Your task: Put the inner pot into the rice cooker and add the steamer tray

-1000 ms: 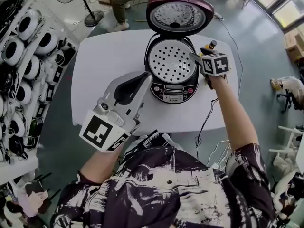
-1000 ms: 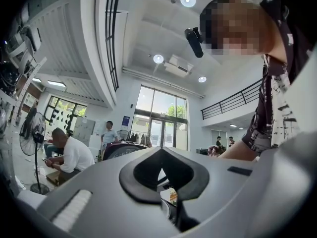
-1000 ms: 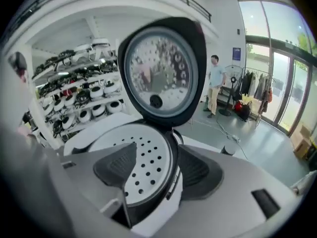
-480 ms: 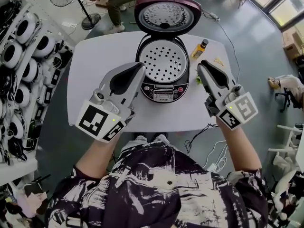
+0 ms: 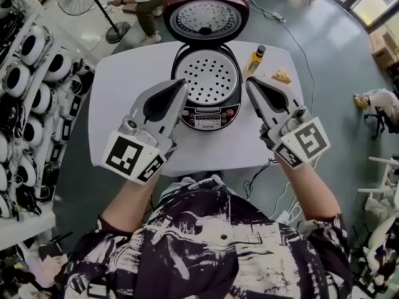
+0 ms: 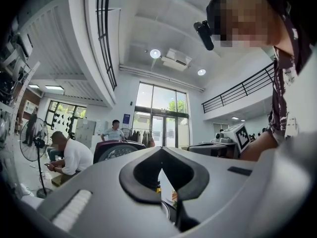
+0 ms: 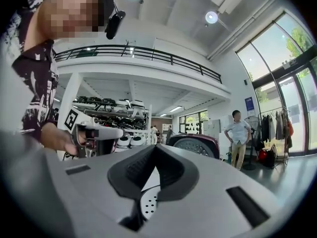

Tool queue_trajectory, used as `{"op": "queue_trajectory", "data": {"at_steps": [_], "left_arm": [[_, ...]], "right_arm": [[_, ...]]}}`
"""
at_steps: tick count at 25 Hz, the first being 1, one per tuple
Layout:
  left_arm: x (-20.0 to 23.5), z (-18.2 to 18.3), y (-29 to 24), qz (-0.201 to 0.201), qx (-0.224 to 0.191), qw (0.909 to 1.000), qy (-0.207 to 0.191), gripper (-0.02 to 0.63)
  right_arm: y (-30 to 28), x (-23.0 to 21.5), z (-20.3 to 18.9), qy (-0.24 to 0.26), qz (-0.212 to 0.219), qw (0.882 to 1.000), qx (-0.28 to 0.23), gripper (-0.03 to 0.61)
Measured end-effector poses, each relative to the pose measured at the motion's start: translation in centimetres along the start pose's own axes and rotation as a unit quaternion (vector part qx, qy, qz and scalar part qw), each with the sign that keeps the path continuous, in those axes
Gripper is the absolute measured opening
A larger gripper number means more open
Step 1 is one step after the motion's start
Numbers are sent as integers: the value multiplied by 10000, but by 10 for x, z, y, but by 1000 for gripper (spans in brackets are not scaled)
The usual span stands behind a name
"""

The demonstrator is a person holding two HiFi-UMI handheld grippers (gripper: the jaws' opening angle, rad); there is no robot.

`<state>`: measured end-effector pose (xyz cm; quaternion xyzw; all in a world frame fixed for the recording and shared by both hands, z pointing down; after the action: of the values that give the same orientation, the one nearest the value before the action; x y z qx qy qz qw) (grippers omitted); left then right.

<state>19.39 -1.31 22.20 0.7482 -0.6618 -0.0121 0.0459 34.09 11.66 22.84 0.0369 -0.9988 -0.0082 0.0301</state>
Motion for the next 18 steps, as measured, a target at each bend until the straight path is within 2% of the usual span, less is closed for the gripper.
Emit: {"op": "queue_trajectory", "data": {"at_steps": [18], "left_arm": [[-7,-1,2,71,3,10000,-50,5]], "right_arm": [[-1,7,0,280,162,9995,34,-3]]}}
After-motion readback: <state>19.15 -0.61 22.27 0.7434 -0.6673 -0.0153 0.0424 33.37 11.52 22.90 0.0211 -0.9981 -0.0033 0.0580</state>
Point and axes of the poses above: the fingertips, and each gripper's own axes: y backward along the fingers, x to its left, z out of its top, the point moved 5 cm from there along y, backward along the fingers, and after that the axes turned 6 degrees about -z, right-handed, at the moved point
